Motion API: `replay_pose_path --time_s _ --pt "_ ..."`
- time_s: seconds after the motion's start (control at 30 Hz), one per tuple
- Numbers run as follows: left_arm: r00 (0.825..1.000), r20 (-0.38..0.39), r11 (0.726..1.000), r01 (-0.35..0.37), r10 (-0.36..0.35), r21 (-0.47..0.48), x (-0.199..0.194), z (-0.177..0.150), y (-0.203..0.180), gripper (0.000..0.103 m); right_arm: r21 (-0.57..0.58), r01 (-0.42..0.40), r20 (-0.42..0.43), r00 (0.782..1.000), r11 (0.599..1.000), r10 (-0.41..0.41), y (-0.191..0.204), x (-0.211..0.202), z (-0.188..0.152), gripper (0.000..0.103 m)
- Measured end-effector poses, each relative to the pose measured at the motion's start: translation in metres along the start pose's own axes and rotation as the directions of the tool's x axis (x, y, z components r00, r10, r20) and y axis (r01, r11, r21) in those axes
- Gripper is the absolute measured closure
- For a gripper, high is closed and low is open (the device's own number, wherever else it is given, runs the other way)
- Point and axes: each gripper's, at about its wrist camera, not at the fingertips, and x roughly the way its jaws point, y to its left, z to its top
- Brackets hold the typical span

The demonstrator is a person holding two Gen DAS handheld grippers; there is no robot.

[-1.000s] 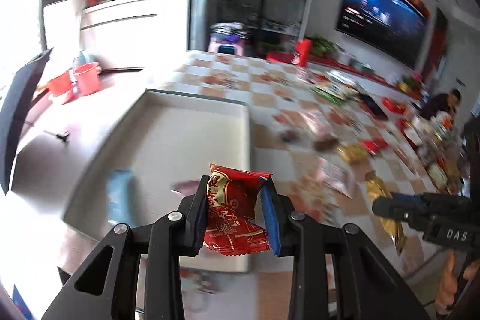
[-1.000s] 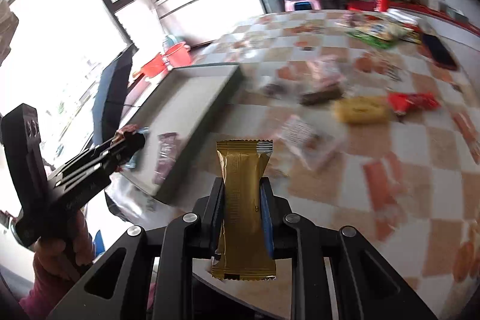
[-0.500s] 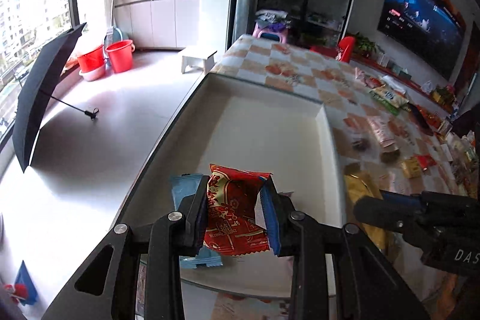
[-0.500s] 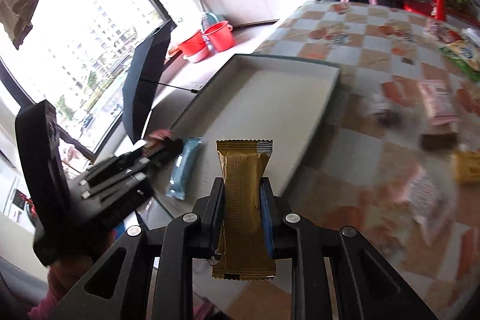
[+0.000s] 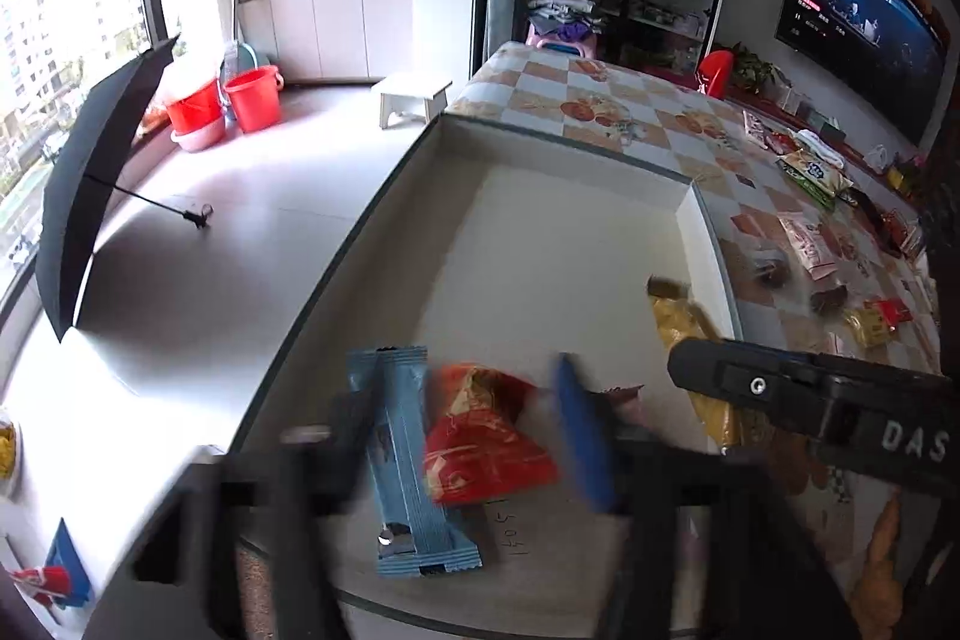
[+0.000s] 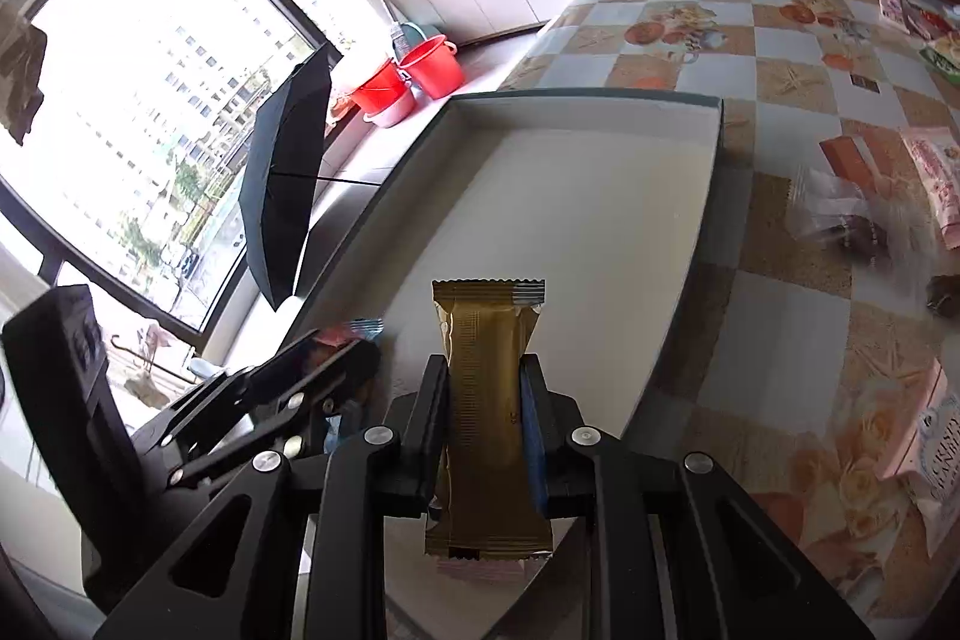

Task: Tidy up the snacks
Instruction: 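Carry the red packet and gold bar to the tray and release both, then move both tools back over the snacks on the table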

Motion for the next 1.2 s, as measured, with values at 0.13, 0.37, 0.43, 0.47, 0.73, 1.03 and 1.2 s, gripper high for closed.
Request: replay_pose_path --time_s 0.13,0.37,0.43,0.47,0.73,1.03,1.2 --pt "0.997 0.076 1.0 -0.007 0.005 0.023 -0.015 -0.001 -0.006 0.02 0.013 -0.003 -0.029 1.0 1.0 0.003 -0.008 -0.01 -0.004 0.035" --pt "0.994 0.086 0.996 0.066 -0.071 0.059 -0.036 -0.005 -0.029 0.02 -0.003 0.083 0.067 0.994 0.997 -0.083 -0.034 -0.08 -0.03 0.0" --pt "0.992 0.085 0.993 0.086 -0.093 0.082 -0.043 -0.006 -0.04 0.019 0.036 0.114 0.084 0.99 0.993 -0.117 -0.051 -0.097 -0.039 0.0" --pt "0.991 0.081 0.99 0.099 -0.107 0.096 -0.047 -0.007 -0.047 0.019 0.06 0.144 0.088 0.985 0.988 -0.149 -0.061 -0.106 -0.046 0.0" --pt "0.979 0.033 0.95 0.187 -0.201 0.252 -0.062 -0.019 -0.128 0.019 0.313 0.425 0.011 0.893 0.849 -0.451 -0.166 -0.167 -0.108 0.0" --pt "0.989 0.033 0.88 0.115 -0.147 0.461 -0.039 0.003 -0.216 0.019 0.291 0.642 0.035 0.733 0.709 -0.679 -0.219 -0.2 -0.139 0.0" --pt "0.993 0.004 0.847 0.101 -0.12 0.522 0.001 0.033 -0.24 0.019 0.219 0.653 0.122 0.719 0.725 -0.684 -0.219 -0.201 -0.147 0.0"
